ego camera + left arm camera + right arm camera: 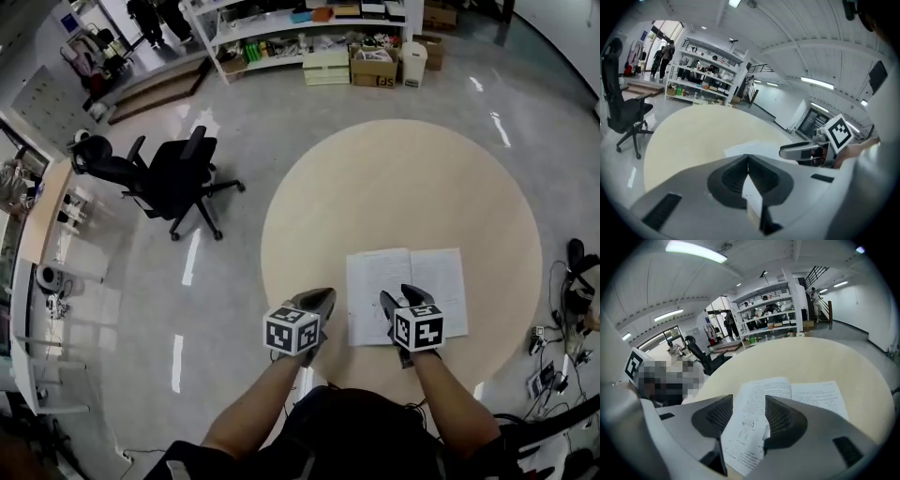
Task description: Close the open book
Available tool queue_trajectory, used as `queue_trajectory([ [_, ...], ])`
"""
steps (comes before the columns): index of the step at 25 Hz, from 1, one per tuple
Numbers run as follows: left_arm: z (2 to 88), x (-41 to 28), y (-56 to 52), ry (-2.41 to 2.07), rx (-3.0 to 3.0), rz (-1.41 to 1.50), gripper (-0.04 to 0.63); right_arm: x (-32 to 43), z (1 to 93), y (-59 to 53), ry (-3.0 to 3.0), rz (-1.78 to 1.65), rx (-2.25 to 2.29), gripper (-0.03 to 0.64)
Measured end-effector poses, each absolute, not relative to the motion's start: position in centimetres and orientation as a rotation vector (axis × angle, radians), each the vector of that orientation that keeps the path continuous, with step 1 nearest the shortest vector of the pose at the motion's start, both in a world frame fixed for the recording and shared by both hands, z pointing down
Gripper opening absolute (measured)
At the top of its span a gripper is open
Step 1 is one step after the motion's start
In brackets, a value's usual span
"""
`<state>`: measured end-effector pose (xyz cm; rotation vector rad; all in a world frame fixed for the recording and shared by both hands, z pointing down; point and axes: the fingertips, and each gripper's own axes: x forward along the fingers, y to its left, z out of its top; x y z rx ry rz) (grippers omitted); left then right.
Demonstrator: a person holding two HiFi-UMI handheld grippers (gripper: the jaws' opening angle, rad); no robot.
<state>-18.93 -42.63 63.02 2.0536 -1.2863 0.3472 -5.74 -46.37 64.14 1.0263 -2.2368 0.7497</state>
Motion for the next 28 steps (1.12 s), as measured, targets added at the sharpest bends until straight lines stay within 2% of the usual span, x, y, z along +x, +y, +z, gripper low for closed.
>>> queue_trajectory([
  [3, 65.3, -17.7, -41.5, -1.235, 2.006, 0.383, -0.014, -6.3, 66.5, -44.5, -2.16, 0.731, 0.984, 0.203],
  [9, 68.9, -17.2, -39.9, -1.184, 1.951, 0.479, -0.014, -8.8, 70.6, -42.5, -2.047, 0.665, 0.928, 0.267],
  [15, 71.2, -16.7, -38.9, -1.161, 1.961, 0.631, -0.014, -10.0, 73.4, -41.4, -1.962, 0.655, 0.882, 0.267],
  [28, 71.7, -15.7, -37.8, -1.089, 1.99, 0.612, -0.014, -10.0, 75.1, -41.3, -1.876, 0.569, 0.88, 0.267],
])
